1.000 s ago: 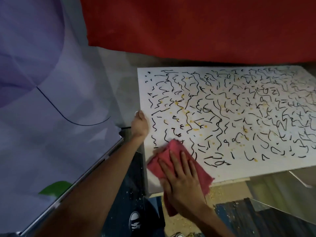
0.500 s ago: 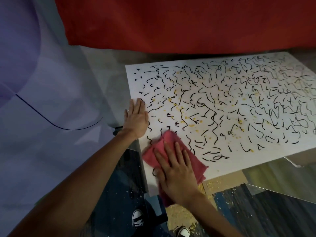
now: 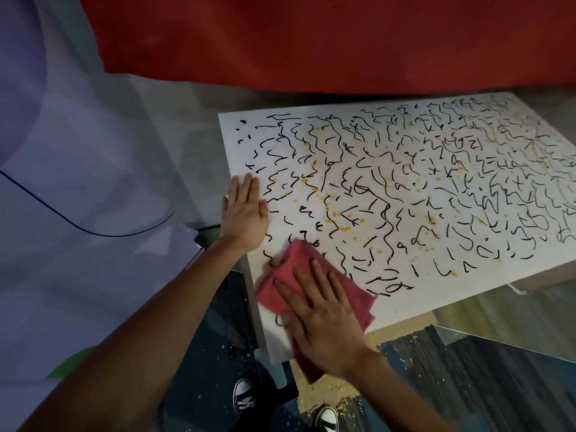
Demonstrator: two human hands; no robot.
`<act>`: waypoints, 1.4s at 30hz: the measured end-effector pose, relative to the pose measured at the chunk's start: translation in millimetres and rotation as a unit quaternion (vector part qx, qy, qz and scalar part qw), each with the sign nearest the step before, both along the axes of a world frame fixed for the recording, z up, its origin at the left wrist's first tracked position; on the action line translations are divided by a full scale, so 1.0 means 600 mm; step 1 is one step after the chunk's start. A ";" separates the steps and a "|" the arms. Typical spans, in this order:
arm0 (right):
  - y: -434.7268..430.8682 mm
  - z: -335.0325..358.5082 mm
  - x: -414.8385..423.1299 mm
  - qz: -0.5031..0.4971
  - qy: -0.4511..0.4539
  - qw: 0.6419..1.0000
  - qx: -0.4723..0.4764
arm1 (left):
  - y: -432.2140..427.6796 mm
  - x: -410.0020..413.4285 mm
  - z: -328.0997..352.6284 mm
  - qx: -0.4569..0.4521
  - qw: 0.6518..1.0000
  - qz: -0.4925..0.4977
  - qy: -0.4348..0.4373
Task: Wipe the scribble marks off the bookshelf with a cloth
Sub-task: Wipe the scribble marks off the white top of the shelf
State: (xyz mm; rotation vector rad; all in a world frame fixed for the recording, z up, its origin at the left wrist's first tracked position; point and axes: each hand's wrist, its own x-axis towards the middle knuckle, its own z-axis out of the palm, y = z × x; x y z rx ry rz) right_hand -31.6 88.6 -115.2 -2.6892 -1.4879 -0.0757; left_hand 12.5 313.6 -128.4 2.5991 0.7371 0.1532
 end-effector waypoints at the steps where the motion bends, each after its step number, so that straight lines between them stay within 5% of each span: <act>1: 0.014 0.003 -0.023 0.005 0.009 1.000 -0.001 | 0.001 0.001 0.001 0.003 1.000 0.003 0.005; 9: 0.064 0.007 0.060 -0.113 0.072 0.991 -0.003 | 0.001 0.005 0.025 0.003 1.000 0.018 0.021; 19: 0.038 0.010 0.018 0.006 0.051 0.999 -0.009 | -0.001 0.006 0.006 -0.019 0.998 0.035 -0.040; 24: 0.048 -0.001 0.116 -0.120 0.075 0.990 0.016 | 0.002 -0.002 -0.006 -0.030 0.998 0.021 -0.041; 28: 0.037 0.002 0.066 -0.071 0.022 0.997 0.025 | 0.002 0.003 -0.015 -0.115 0.984 0.030 -0.130; 32: 0.116 0.020 0.087 -0.020 0.085 0.996 0.004 | 0.005 0.004 -0.017 -0.200 0.956 0.046 -0.210; 42: 0.128 0.026 0.233 -0.202 0.143 0.968 0.033 | 0.003 0.000 -0.015 -0.089 0.991 0.022 -0.094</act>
